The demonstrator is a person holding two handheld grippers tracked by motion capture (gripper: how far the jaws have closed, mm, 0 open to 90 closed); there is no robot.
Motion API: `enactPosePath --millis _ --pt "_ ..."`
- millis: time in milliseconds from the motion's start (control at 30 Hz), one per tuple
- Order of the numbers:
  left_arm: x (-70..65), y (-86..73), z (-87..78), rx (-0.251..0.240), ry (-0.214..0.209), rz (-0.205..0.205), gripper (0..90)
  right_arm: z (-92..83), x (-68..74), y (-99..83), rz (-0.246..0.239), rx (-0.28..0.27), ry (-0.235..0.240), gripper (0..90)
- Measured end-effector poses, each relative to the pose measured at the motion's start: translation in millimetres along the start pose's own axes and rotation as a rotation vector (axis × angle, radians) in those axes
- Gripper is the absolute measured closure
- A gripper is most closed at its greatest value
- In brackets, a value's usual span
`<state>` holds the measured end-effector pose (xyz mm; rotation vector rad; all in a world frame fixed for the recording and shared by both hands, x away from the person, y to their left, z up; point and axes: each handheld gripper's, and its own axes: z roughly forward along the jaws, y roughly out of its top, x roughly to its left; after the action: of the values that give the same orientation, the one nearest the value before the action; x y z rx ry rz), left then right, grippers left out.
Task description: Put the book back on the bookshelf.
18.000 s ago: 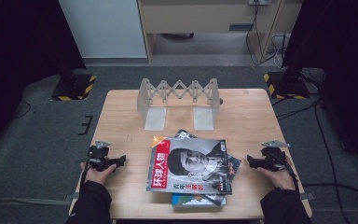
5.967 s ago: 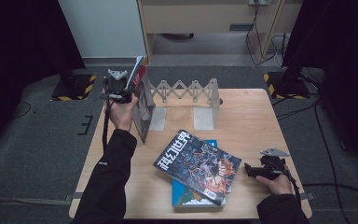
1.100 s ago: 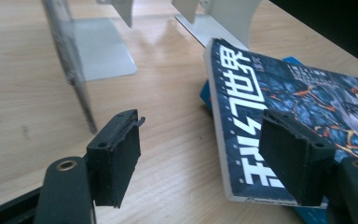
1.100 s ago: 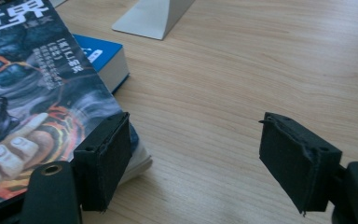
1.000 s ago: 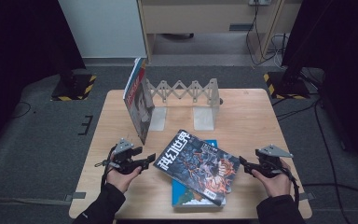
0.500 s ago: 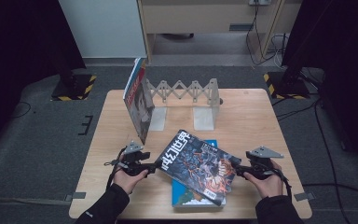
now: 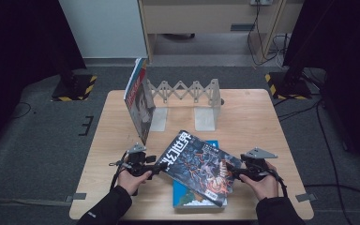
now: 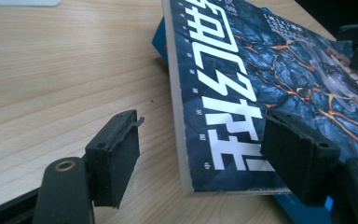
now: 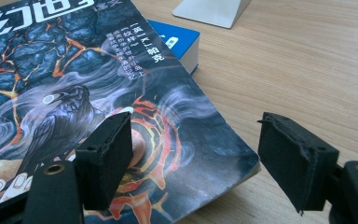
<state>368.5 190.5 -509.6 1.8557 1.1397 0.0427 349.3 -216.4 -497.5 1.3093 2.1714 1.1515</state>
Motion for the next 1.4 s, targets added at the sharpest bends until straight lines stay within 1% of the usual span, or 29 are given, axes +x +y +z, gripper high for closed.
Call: enactPosePath --millis 100,200,267,433,500,533,567,700,767,833,867,900,933,1033,1100,1133,1167,1233,1300,1333,1367,1400 --pt "0.2 -0.6 3.8 0.004 -0.030 -0.019 26.9 0.7 0.5 -0.5 0.013 -0.002 0.002 26.2" --pt "2.4 -1.0 8.5 0.011 -0.071 -0.055 26.6 1.0 0.1 -0.9 0.016 -0.003 0.003 26.2" --pt "3.9 -1.0 10.5 0.016 -0.092 -0.068 26.7 1.2 -0.1 -1.1 0.019 -0.002 0.004 26.3" --pt "5.3 -0.7 12.6 0.026 -0.118 -0.090 27.3 1.5 -0.6 -1.2 0.021 0.001 0.008 26.3" --pt "4.9 -0.7 13.3 0.031 -0.140 -0.114 30.7 1.7 -0.7 -1.4 0.021 0.000 0.008 26.3" --pt "4.4 -0.7 13.7 0.034 -0.152 -0.120 32.9 1.7 -0.7 -1.4 0.021 0.000 0.008 26.3" --pt "3.5 -0.7 14.2 0.034 -0.154 -0.121 35.0 1.7 -0.7 -1.4 0.021 0.000 0.008 26.3" --pt "3.0 -0.1 13.7 0.041 -0.153 -0.134 35.5 1.9 -0.9 -1.7 0.024 0.000 0.010 26.3" --pt "2.2 0.6 12.4 0.041 -0.145 -0.133 36.7 2.1 -0.9 -1.8 0.030 -0.001 0.011 26.3" --pt "0.8 1.2 10.3 0.046 -0.145 -0.145 38.7 2.3 -1.1 -2.1 0.029 -0.003 0.010 26.6" --pt "-0.1 1.7 8.3 0.047 -0.144 -0.145 40.2 2.2 -1.2 -2.2 0.029 -0.002 0.011 26.9" --pt "-0.8 2.8 6.0 0.052 -0.148 -0.144 41.8 2.3 -1.2 -2.3 0.029 -0.002 0.010 27.3" --pt "-1.6 4.0 3.7 0.046 -0.158 -0.147 42.9 2.3 -0.8 -2.6 0.030 -0.001 0.010 27.9" --pt "-4.2 6.8 -3.2 -0.004 -0.201 -0.167 45.3 2.5 -0.6 -3.5 0.024 0.003 0.005 28.9" --pt "-6.8 8.1 -5.6 -0.031 -0.211 -0.162 46.6 2.9 -1.1 -4.1 0.021 0.003 0.004 29.1" --pt "-7.6 8.7 -5.6 -0.031 -0.214 -0.156 46.4 3.0 -1.3 -4.3 0.023 0.004 0.004 29.2" --pt "-8.0 8.8 -4.9 -0.030 -0.218 -0.159 45.9 3.1 -1.4 -4.4 0.023 0.004 0.005 29.4" --pt "-8.3 8.6 -1.3 -0.010 -0.233 -0.156 45.3 2.9 -1.5 -4.5 0.024 0.005 0.002 29.8" --pt "-10.1 8.4 2.2 0.006 -0.229 -0.155 43.0 2.8 -2.0 -4.6 0.022 0.006 0.000 30.3" --pt "-10.1 8.3 2.9 0.009 -0.228 -0.146 43.2 2.5 -2.4 -4.6 0.017 0.009 -0.004 30.5" --pt "-9.9 8.4 3.4 0.010 -0.235 -0.152 43.2 2.4 -2.7 -4.8 0.016 0.010 -0.006 30.6" --pt "-9.0 8.8 3.5 0.007 -0.250 -0.171 43.2 2.3 -3.1 -5.1 0.015 0.011 -0.005 30.7"
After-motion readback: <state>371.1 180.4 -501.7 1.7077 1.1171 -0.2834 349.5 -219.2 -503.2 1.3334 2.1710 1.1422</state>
